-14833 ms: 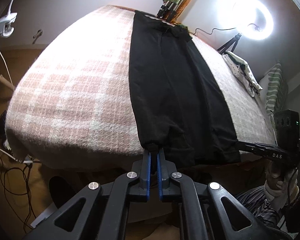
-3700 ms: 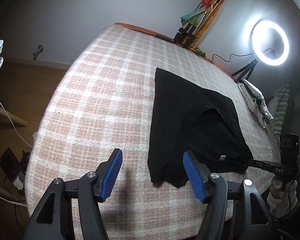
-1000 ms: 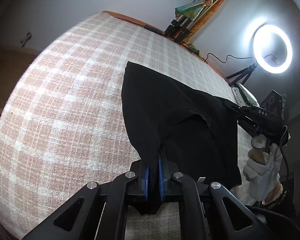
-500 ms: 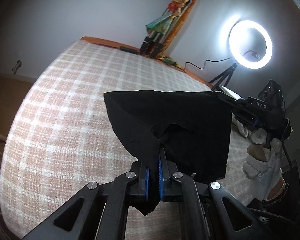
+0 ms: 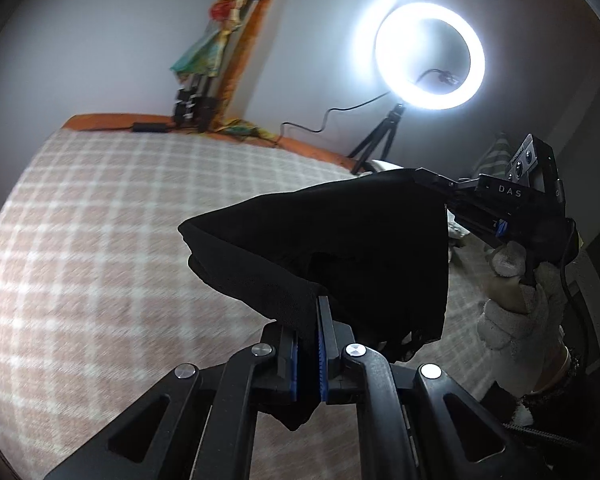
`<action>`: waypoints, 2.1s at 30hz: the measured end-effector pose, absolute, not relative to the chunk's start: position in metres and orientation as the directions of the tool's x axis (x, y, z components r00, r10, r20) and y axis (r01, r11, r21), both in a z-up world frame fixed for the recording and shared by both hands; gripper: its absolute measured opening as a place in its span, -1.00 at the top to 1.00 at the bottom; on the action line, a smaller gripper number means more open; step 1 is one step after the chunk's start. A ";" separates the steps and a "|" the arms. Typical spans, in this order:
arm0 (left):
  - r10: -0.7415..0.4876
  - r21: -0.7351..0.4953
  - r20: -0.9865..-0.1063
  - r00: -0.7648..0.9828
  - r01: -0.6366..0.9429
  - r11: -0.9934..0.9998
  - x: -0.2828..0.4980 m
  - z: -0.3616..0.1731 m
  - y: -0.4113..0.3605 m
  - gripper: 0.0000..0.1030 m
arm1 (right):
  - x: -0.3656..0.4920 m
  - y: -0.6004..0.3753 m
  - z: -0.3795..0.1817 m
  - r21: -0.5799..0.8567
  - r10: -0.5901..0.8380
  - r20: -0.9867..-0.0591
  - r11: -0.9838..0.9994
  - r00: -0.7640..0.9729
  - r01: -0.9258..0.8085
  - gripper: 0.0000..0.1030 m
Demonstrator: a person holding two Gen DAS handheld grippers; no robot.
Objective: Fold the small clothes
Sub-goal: 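Lift the folded shirt with both tools and carry it toward the clothes stack, then lower the shirt onto the clothes stack and open both tools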
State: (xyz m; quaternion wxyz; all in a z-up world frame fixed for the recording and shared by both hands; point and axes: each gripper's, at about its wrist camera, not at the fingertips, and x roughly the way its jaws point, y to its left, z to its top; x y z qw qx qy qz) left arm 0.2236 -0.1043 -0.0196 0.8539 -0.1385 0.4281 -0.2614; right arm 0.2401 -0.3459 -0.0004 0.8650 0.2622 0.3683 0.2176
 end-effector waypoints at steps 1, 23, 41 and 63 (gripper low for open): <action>-0.573 -0.462 -0.655 0.493 0.338 0.820 0.229 -0.017 -0.114 0.93 | 0.240 -0.358 0.003 0.608 0.556 -0.524 0.775 0.645 -0.173 0.91; -0.686 -0.401 -0.568 0.454 0.575 0.713 0.342 0.038 -0.342 0.93 | 0.249 -0.582 0.069 0.542 0.278 -0.474 0.840 0.836 0.028 0.91; -0.695 -0.376 -0.584 0.420 0.619 0.689 0.416 -0.007 -0.442 0.93 | 0.320 -0.676 0.048 0.442 0.103 -0.537 0.880 0.837 0.175 0.91; -0.630 -0.297 -0.664 0.402 0.632 0.716 0.373 -0.012 -0.424 -0.35 | 0.304 -0.687 0.028 0.248 -0.119 -0.620 0.908 0.775 0.338 -0.23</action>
